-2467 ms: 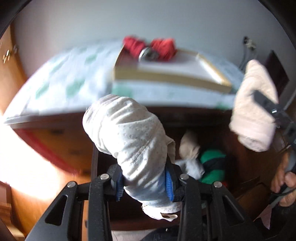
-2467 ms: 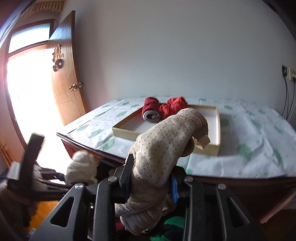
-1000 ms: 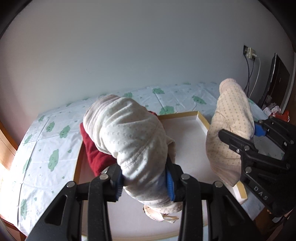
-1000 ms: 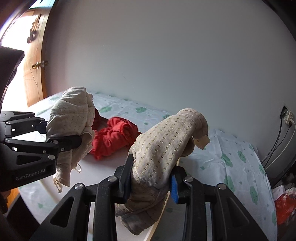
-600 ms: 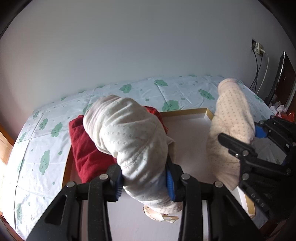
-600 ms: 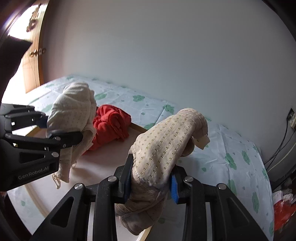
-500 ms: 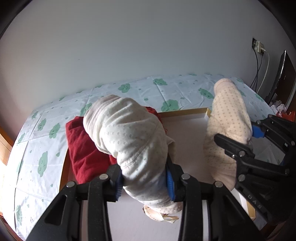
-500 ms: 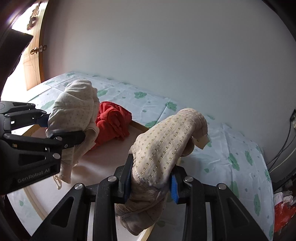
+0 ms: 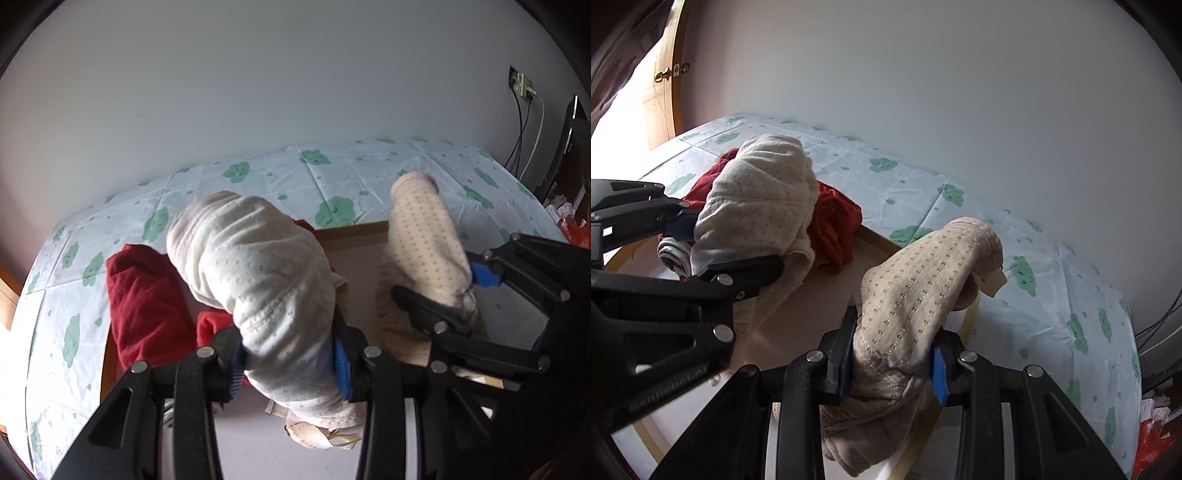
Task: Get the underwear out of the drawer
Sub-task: 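Lower both underwear into the tray and open both grippers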
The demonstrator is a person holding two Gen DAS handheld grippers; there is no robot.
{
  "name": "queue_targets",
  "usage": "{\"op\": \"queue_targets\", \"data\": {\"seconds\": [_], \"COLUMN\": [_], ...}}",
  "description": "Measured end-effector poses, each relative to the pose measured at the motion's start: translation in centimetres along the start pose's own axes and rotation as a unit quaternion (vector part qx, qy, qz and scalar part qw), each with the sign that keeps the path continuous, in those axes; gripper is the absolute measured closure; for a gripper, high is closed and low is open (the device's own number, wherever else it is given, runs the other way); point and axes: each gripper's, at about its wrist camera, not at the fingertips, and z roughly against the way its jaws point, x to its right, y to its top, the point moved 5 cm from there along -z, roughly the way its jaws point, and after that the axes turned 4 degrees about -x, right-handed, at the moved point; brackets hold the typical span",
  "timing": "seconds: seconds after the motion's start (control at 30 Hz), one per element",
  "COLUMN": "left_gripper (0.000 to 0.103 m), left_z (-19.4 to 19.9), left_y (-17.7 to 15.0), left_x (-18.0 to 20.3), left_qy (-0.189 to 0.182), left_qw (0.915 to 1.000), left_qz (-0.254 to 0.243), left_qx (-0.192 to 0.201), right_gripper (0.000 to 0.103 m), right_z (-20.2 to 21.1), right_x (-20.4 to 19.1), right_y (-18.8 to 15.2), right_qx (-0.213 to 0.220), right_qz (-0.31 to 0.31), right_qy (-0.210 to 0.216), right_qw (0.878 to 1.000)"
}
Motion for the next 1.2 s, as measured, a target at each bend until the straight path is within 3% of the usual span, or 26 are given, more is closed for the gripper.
{"op": "queue_targets", "data": {"seconds": [0.2,0.37,0.57,0.63,0.67,0.8,1.07,1.2], "left_gripper": [0.062,0.053,0.026,0.011,0.010,0.009,0.009,0.007], "left_z": [-0.9,-1.5,-2.7,-3.2,-3.4,-3.6,-0.3,1.7], "left_y": [0.6,0.9,0.9,0.9,0.8,0.7,0.8,0.7], "left_x": [0.4,0.3,-0.7,-1.0,-1.1,-1.1,-0.3,-0.5], "left_qy": [-0.002,-0.006,0.004,0.007,0.010,0.009,0.087,0.093], "left_qw": [1.0000,1.0000,0.9995,0.9990,0.9989,0.9987,0.9953,0.9932], "left_qz": [-0.007,-0.001,0.031,0.040,0.042,0.043,-0.022,-0.025], "left_qx": [0.000,0.002,-0.011,-0.017,-0.020,-0.024,0.035,0.065], "right_gripper": [0.066,0.065,0.058,0.051,0.046,0.034,0.033,0.033], "right_z": [-1.2,-2.2,-3.0,-3.0,-3.0,-3.1,-1.1,1.1], "right_x": [0.4,0.8,0.7,0.9,0.9,1.3,1.5,1.4], "right_y": [0.1,0.2,0.1,0.1,0.1,0.0,-0.8,-1.5], "right_qx": [-0.004,-0.003,0.005,0.006,0.005,0.004,0.023,0.046], "right_qz": [-0.008,-0.020,-0.022,-0.021,-0.022,-0.026,-0.037,-0.044], "right_qy": [0.022,0.040,0.044,0.037,0.035,0.023,0.024,0.023], "right_qw": [1.000,0.999,0.999,0.999,0.999,0.999,0.999,0.998]}}
